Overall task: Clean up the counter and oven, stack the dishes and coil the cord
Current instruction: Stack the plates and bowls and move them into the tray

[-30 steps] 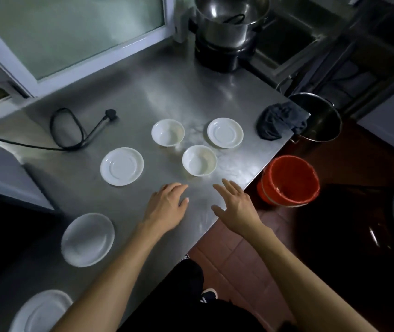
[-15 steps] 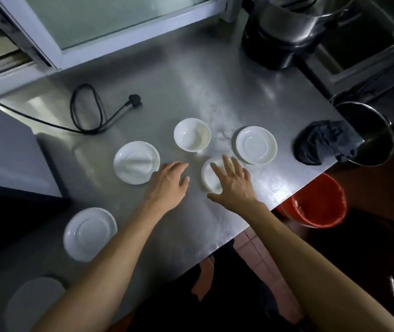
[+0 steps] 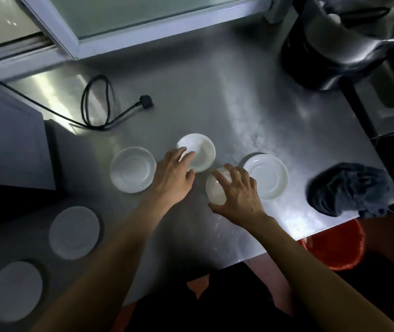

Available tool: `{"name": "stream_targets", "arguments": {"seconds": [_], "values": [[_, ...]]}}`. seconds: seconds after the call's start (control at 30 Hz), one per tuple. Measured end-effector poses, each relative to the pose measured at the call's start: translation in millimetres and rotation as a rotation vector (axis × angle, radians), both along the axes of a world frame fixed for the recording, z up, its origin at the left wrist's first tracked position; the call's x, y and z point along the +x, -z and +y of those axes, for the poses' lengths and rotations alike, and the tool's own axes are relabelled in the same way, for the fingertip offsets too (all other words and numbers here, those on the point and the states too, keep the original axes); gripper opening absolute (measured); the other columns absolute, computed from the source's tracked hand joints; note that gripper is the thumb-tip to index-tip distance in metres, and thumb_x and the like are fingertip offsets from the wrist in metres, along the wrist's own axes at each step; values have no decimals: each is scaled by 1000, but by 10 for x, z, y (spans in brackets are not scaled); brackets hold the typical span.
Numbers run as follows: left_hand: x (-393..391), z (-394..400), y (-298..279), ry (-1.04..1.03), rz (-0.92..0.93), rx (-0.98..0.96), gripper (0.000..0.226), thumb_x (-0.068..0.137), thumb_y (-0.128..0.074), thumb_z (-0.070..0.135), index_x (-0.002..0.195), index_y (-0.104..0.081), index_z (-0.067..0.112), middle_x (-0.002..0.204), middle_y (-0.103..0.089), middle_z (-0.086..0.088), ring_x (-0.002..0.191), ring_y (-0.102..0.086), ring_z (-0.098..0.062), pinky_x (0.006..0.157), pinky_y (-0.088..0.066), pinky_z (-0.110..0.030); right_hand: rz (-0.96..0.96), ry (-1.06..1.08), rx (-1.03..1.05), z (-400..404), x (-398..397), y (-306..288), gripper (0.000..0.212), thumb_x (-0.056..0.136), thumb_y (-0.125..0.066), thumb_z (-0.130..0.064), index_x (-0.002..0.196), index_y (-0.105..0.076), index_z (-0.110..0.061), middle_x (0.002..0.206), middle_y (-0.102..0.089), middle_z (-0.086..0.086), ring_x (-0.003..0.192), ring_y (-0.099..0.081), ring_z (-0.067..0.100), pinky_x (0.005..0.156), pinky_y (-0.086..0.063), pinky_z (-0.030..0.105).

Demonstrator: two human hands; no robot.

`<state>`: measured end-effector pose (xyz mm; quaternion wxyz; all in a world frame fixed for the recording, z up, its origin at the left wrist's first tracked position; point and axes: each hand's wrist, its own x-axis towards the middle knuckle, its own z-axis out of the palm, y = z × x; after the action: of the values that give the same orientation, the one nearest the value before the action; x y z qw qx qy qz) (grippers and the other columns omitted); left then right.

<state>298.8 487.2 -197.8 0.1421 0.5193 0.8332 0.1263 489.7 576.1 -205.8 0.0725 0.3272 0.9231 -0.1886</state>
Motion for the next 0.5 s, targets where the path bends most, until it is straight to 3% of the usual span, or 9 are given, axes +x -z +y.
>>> {"name": "stream_targets", "arguments": {"seconds": [0.27, 0.4, 0.5], "values": [[21, 537, 87, -35, 92, -217, 72, 86, -59, 50, 148, -32, 27, 158, -22, -9, 144, -21, -36, 102, -40, -56, 36, 28, 38, 638, 23, -65, 90, 69, -76, -61, 145, -38, -33, 155, -29, 5, 139, -28, 35, 107, -35, 57], [38, 666, 168, -41, 69, -326, 93, 79, -61, 67, 154, -18, 33, 163, -9, -8, 149, -8, -38, 105, -33, -62, 35, 22, 19, 807, -49, -20, 91, 71, -75, -62, 148, -34, -33, 158, -26, 5, 143, -24, 35, 111, -30, 59], [63, 715, 206, -54, 41, -358, 98, 75, -65, 67, 154, -16, 34, 162, -8, -7, 148, -7, -38, 104, -34, -63, 48, 19, 8, 900, -93, -7, 91, 71, -75, -63, 148, -35, -33, 158, -26, 5, 143, -23, 35, 112, -29, 59]]}}
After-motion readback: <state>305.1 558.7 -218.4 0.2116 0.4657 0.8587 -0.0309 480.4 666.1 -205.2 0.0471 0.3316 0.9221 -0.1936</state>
